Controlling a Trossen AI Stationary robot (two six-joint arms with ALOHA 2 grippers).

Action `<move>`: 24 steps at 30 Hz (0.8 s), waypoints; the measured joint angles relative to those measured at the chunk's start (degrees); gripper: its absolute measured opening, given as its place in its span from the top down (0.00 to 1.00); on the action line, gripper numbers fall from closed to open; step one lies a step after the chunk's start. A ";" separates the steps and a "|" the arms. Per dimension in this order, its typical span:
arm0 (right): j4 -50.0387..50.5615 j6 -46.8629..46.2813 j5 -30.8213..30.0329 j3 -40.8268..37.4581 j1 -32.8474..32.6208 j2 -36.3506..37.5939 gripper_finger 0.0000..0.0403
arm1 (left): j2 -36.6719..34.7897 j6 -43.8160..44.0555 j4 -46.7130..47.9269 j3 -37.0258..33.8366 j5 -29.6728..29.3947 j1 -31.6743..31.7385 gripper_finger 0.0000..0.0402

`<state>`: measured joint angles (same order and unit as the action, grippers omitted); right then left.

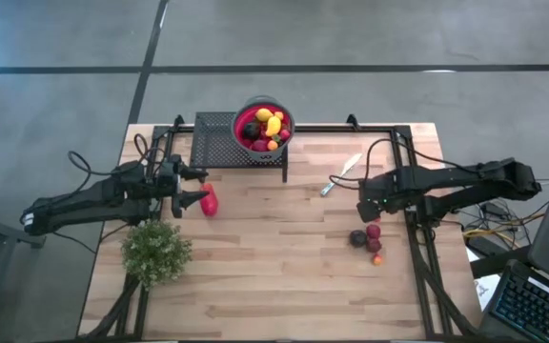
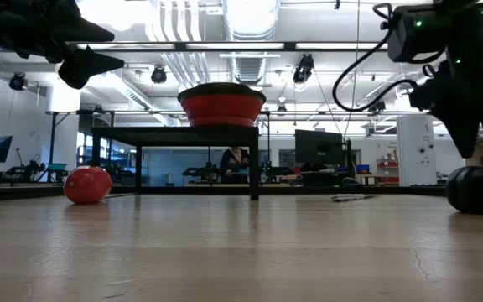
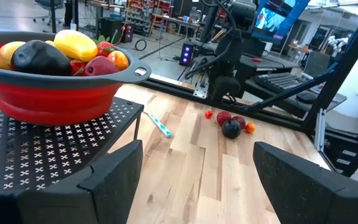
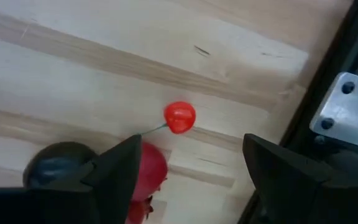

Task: Pick & Place Fruit
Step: Put the red cherry into the red gray strainer bowl on the shelf

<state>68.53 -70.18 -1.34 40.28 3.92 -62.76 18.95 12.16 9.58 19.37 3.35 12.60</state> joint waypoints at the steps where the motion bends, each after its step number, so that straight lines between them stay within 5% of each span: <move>1: 0.10 -0.16 -0.07 0.43 0.08 -0.66 0.31 | 0.01 0.11 -0.04 -0.01 0.01 0.02 0.22; 24: -11.06 1.95 6.83 -4.06 4.00 -12.98 0.42 | 0.01 -0.26 -0.11 0.00 0.01 0.02 0.22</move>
<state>57.47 -68.23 5.49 36.22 7.92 -75.74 18.96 11.90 9.47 19.37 3.36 12.62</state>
